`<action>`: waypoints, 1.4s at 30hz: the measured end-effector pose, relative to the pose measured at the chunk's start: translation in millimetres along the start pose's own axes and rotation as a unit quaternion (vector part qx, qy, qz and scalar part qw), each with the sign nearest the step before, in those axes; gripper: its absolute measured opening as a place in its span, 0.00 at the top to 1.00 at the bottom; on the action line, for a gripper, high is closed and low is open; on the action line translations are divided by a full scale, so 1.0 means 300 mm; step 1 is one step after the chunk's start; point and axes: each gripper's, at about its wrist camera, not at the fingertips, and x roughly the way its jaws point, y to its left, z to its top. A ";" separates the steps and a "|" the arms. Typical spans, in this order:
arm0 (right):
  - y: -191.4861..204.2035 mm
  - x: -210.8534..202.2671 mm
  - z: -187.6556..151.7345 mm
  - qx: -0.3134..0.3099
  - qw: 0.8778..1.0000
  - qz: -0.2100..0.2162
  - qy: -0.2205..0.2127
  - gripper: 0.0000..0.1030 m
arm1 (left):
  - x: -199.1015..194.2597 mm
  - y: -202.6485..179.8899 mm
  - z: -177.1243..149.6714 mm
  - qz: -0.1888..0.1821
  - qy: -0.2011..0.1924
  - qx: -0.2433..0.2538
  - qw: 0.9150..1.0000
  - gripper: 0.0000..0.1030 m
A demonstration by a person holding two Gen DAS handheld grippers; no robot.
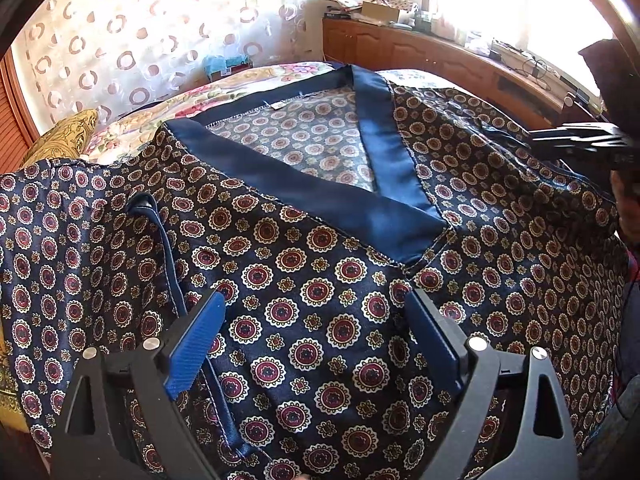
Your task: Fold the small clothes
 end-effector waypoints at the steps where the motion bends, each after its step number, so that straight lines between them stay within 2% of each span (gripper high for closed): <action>1: 0.002 0.019 0.013 0.000 1.000 -0.009 0.006 0.56 | -0.001 0.000 -0.001 0.000 0.000 0.000 1.000 0.11; 4: 0.002 0.099 0.047 0.006 0.999 -0.046 0.025 0.61 | -0.001 0.004 -0.002 0.000 0.001 -0.002 1.000 0.09; 6: -0.010 0.122 0.057 0.013 0.998 -0.049 0.029 0.64 | 0.001 0.005 -0.002 0.001 0.001 -0.002 1.000 0.09; 10: 0.024 0.143 0.092 0.008 1.000 -0.018 0.023 0.93 | 0.001 0.007 -0.002 0.002 0.001 -0.004 1.000 0.09; 15: 0.121 0.129 0.148 -0.028 0.997 0.071 -0.011 0.94 | -0.013 0.035 -0.004 0.003 -0.009 -0.024 1.000 0.09; 19: 0.184 0.171 0.175 -0.056 0.994 0.096 0.001 0.94 | -0.062 0.070 -0.005 -0.002 -0.023 -0.038 0.999 0.09; 23: 0.168 0.192 0.191 -0.057 0.996 0.074 0.009 0.63 | -0.159 0.123 0.019 0.020 -0.054 -0.041 0.997 0.09; 26: 0.115 0.161 0.200 -0.054 0.997 0.058 -0.011 0.54 | -0.227 0.189 0.045 0.041 -0.079 -0.049 0.995 0.09; 30: 0.022 0.141 0.206 -0.034 0.999 0.008 -0.024 0.49 | -0.264 0.291 0.079 0.069 -0.092 -0.065 0.991 0.10; 35: -0.055 0.152 0.212 -0.020 0.998 -0.051 -0.020 0.45 | -0.227 0.411 0.113 0.100 -0.071 -0.083 0.989 0.22; 38: -0.073 0.165 0.218 -0.007 0.998 -0.056 -0.011 0.45 | -0.192 0.460 0.132 0.123 -0.053 -0.084 0.987 0.25; 42: -0.086 0.213 0.227 0.002 0.998 -0.058 -0.002 0.44 | -0.205 0.514 0.141 0.144 -0.060 -0.097 0.983 0.25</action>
